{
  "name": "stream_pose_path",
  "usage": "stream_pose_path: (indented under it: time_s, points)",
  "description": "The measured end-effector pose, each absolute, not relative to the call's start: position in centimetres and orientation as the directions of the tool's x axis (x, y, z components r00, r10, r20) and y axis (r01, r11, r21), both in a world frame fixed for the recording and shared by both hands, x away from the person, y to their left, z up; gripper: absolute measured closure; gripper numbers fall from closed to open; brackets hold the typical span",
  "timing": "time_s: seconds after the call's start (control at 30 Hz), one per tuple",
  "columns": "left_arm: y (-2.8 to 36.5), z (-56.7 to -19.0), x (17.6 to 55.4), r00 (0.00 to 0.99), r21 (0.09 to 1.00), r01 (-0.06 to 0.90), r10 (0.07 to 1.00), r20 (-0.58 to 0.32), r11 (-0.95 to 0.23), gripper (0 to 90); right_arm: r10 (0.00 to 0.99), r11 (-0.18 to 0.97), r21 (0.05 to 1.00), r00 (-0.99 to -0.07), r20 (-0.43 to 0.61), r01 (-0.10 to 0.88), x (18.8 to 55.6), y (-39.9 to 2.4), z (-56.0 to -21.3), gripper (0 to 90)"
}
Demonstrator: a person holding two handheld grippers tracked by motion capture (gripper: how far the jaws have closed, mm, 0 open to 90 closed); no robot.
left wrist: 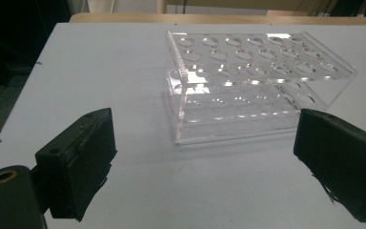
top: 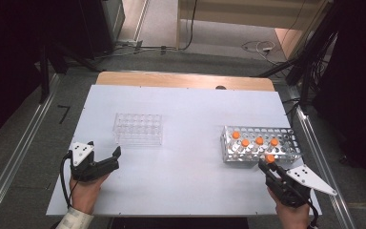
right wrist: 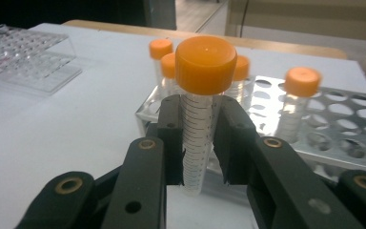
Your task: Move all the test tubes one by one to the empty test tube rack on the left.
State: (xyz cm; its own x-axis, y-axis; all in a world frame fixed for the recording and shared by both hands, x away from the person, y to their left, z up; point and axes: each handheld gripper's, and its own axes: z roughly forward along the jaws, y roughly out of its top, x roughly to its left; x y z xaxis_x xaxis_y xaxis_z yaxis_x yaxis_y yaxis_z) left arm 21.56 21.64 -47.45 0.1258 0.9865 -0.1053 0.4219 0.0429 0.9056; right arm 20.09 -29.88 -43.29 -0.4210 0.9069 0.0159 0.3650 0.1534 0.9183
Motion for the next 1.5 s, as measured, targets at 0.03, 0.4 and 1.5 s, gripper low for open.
stream_pose_path:
  time_s: [0.03,0.4,1.5]
  points:
    - [21.5,-47.4,21.5,0.132,0.905,0.424,0.986,-0.105,0.040,6.8,0.902,0.156,0.916,-0.430,0.020,0.370,20.2,-29.7,-43.4,71.8]
    - [19.2,-47.2,21.4,0.221,0.905,0.425,0.969,-0.110,0.005,6.9,0.849,0.210,0.906,-0.528,0.018,0.368,20.6,-26.0,-44.2,71.8]
    - [11.8,-43.8,22.0,0.519,0.934,0.352,0.844,-0.133,-0.069,27.2,0.697,0.345,0.884,-0.717,-0.016,0.316,24.7,-13.5,-44.9,71.8]
